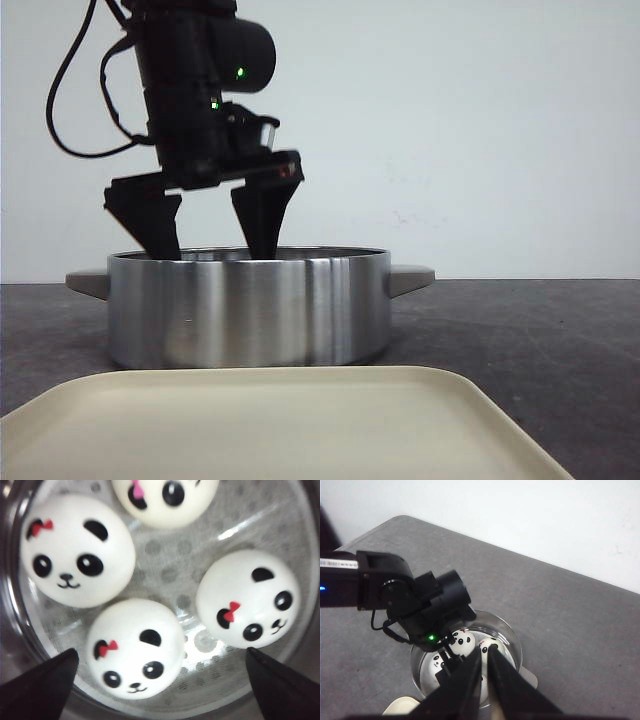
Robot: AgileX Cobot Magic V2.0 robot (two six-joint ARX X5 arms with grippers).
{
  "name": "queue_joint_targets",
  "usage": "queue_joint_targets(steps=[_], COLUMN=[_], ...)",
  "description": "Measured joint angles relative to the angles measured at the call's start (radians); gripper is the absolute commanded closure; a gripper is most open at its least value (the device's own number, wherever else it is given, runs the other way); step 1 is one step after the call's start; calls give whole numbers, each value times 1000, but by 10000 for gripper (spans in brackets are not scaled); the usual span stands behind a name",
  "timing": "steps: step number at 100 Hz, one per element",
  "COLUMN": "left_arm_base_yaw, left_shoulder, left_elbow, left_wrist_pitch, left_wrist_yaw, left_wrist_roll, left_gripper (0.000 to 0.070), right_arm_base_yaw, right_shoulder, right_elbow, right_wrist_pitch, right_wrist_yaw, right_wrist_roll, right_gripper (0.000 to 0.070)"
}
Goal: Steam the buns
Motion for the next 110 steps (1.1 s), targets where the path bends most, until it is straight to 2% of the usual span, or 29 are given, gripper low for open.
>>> queue_joint_targets(steps=[8, 21, 26, 33, 44, 52, 68, 81, 91, 110], left_arm_base_yaw=[3, 5, -2, -21, -70, -100, -136, -157, -157, -157], left_shoulder=[-6, -64, -123, -223, -383, -473, -645, -816, -953, -1178], left_elbow=[13, 13, 13, 13, 16, 16, -62, -169, -273, -511], left_wrist_pitch=[-11, 21, 55, 99, 127, 124, 115, 119, 147, 231], left_wrist_yaw=[0, 24, 38, 39, 30, -6, -106, -127, -130, -132], left_wrist_roll=[-2, -31, -39, -46, -50, -56, -79, -92, -90, -103], left_gripper=[0, 1, 54, 163, 320, 405, 506, 584, 700, 700], right_arm_base_yaw=[0, 0, 0, 0, 0, 0, 0, 0, 0, 0], right_shoulder=[0, -4, -6, -16, -45, -69, -77, -75, -75, -76], right_elbow=[-3, -60, -102, -182, -333, -441, -581, -621, -628, -628], right_wrist_pitch=[2, 19, 35, 93, 257, 405, 637, 761, 885, 968], right_wrist_yaw=[18, 121, 143, 148, 102, 51, -72, -98, -102, -106], right_wrist_roll=[0, 0, 0, 0, 0, -7, -55, -98, -134, -191], right_gripper=[688, 688, 688, 688, 688, 688, 688, 688, 688, 688])
